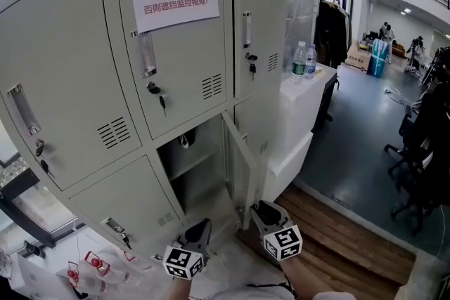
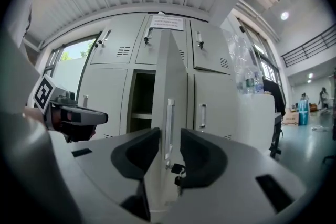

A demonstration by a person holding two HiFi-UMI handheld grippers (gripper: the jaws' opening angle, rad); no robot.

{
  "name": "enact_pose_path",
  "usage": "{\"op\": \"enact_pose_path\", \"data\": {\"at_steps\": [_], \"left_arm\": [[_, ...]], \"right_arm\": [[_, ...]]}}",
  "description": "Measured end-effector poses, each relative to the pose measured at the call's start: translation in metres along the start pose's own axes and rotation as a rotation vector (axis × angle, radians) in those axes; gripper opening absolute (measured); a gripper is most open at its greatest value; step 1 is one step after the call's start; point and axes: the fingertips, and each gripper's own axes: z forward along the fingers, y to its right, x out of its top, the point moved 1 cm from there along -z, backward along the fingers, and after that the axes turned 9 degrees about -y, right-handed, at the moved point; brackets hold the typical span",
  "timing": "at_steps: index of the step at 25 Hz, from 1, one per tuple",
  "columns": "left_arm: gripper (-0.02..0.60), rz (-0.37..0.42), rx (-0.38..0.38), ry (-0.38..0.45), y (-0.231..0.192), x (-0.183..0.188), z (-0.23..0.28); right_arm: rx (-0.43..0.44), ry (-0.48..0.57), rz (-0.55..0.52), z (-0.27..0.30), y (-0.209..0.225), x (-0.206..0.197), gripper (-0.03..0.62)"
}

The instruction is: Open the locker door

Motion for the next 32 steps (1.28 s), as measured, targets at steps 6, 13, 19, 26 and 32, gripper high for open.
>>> {"op": "enact_pose_path", "data": {"at_steps": [6,13,19,26,32], "left_arm": [[0.008,0.010,-0.036,-0.004,0.011,0.003,0.015],[0.008,0.012,-0.040,-0.011,0.014,0.003,0.021],[0.008,0.005,-0.004,-0.018,0.004,-0.001,0.014],[0.009,-0.010,0.061,-0.017,-0.014,-0.004,-0.005],[0.008,-0.021,0.120,-0.018,-0.030,-0.008,-0.022]], "right_arm": [[-0.099,-0.004,0.069,-0.016,0.038,-0.007,0.055],[-0.072,0.003,0.085,-0.019,0.038,-0.010,0.017],[-0.031,0.009,0.085,-0.009,0.026,-0.008,0.015],[0.053,0.016,0.079,0.010,-0.001,-0.005,0.015],[0.147,0.023,0.060,0.028,-0.033,-0.001,0.014]]}}
